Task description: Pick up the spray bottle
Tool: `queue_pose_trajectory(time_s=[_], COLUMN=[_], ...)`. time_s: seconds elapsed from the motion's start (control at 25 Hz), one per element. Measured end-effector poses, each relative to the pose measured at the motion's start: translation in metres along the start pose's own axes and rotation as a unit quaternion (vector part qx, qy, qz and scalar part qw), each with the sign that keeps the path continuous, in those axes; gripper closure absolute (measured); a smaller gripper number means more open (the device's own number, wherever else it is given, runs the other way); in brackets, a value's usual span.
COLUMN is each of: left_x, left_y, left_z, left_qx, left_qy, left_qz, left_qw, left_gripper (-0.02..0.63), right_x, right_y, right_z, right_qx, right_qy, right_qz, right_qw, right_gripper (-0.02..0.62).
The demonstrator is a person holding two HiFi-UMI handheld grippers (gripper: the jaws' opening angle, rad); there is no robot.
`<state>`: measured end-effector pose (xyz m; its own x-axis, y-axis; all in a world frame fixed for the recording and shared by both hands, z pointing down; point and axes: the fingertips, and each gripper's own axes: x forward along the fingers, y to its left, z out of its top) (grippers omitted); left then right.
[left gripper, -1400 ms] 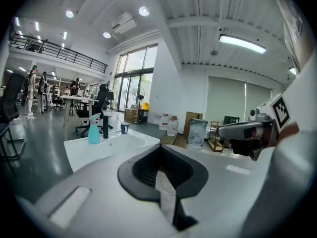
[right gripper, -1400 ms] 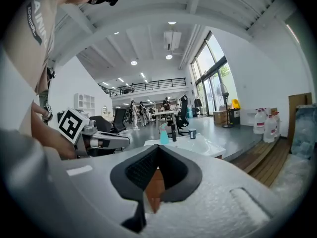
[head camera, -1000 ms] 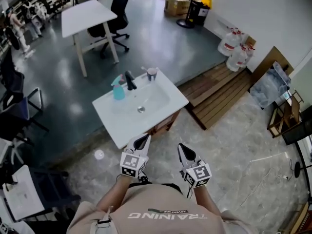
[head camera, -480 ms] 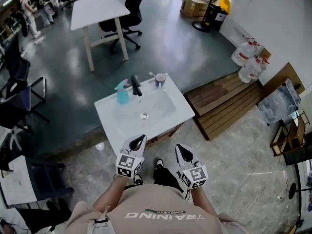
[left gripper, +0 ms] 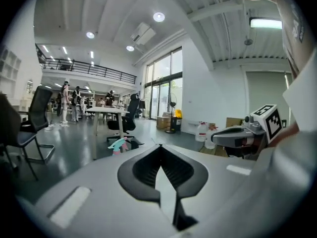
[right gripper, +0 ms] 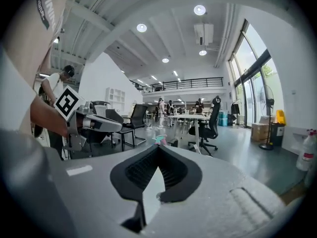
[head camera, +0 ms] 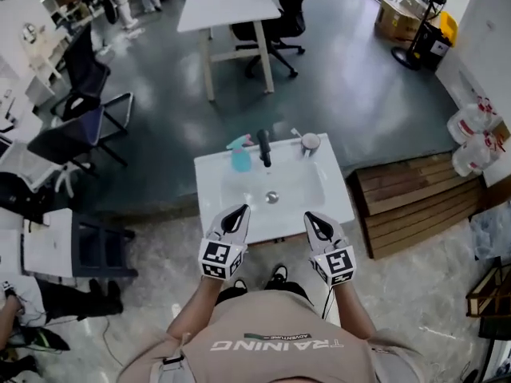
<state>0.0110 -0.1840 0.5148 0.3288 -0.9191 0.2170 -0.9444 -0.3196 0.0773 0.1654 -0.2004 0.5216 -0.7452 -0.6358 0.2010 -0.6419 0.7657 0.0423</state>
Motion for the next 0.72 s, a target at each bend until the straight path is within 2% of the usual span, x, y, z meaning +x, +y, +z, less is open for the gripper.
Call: queue_pose_trajectory(time_s=[0.16, 0.36, 0.56, 0.72], left_x=[-0.009, -0.019, -0.015, -0.007], left_y=[0.023, 0.049, 0.057, 0.071], left_z=[-0.001, -0.009, -0.013, -0.023], left_qx=[-0.031, -0.046, -0.058, -0.059], left_qy=[0.003, 0.013, 0.005, 0.011], left_qz=[0.052, 0.107, 0.117, 0.104], left_qw=[0.9982, 0.9931, 0.9915, 0.9927], left_gripper=[0.588, 0.588, 0.588, 0.588], right_x=[0.033, 0.059, 0.075, 0.094], right_y=[0.007, 0.025, 0.035, 0.03], right_z=[0.003, 0.005, 0.004, 0.003], right_qx=[0.002, 0.008, -0.004, -0.013], right_qy=[-0.006, -0.003, 0.013, 0.024], right_qz=[0.057, 0.109, 0.14, 0.127], right_qw=[0.998, 0.994, 0.99, 0.991], right_gripper=[0.594, 0.594, 0.594, 0.594])
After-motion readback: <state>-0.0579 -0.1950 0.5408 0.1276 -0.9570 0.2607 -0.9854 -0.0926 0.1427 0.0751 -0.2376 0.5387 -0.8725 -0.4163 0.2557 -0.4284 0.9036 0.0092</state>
